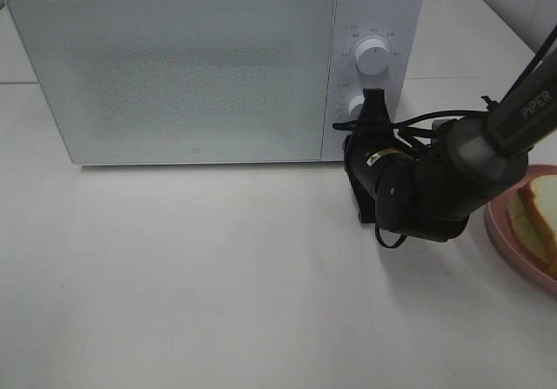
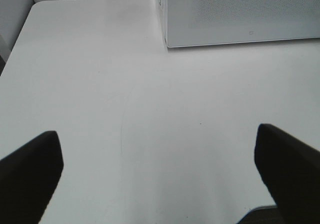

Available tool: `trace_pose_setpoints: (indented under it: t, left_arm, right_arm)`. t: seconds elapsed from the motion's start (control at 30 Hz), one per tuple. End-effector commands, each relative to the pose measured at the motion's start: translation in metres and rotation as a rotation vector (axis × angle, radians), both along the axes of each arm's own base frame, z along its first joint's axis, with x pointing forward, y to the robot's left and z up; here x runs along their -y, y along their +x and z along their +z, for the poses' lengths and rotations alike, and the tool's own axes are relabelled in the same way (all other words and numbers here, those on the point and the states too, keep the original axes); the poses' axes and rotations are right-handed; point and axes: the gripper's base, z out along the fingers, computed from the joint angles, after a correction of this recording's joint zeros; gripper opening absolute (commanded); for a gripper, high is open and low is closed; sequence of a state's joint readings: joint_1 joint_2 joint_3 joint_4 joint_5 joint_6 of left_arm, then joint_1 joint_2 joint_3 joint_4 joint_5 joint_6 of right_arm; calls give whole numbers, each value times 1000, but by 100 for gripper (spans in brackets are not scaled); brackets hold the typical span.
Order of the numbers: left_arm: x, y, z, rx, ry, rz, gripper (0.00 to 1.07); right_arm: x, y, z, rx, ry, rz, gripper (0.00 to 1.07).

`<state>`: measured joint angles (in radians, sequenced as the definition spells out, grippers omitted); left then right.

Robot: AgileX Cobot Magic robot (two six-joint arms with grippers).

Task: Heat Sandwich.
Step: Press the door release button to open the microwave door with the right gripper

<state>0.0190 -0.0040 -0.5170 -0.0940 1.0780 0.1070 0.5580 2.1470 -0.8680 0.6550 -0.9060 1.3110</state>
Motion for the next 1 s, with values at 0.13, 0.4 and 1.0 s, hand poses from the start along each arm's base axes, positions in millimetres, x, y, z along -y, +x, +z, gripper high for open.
trace_pose_setpoints:
  t: [0.13, 0.4, 1.0]
  left_arm:
    - [0, -3, 1, 31, -1, 3, 100]
    - [0, -3, 1, 31, -1, 3, 100]
    - [0, -3, 1, 31, -1, 3, 100]
  right_arm:
    - [-2, 28, 32, 228, -2, -68, 0]
    - [4, 55, 53, 346, -23, -60, 0]
    - [0, 54, 49, 295, -8, -30, 0]
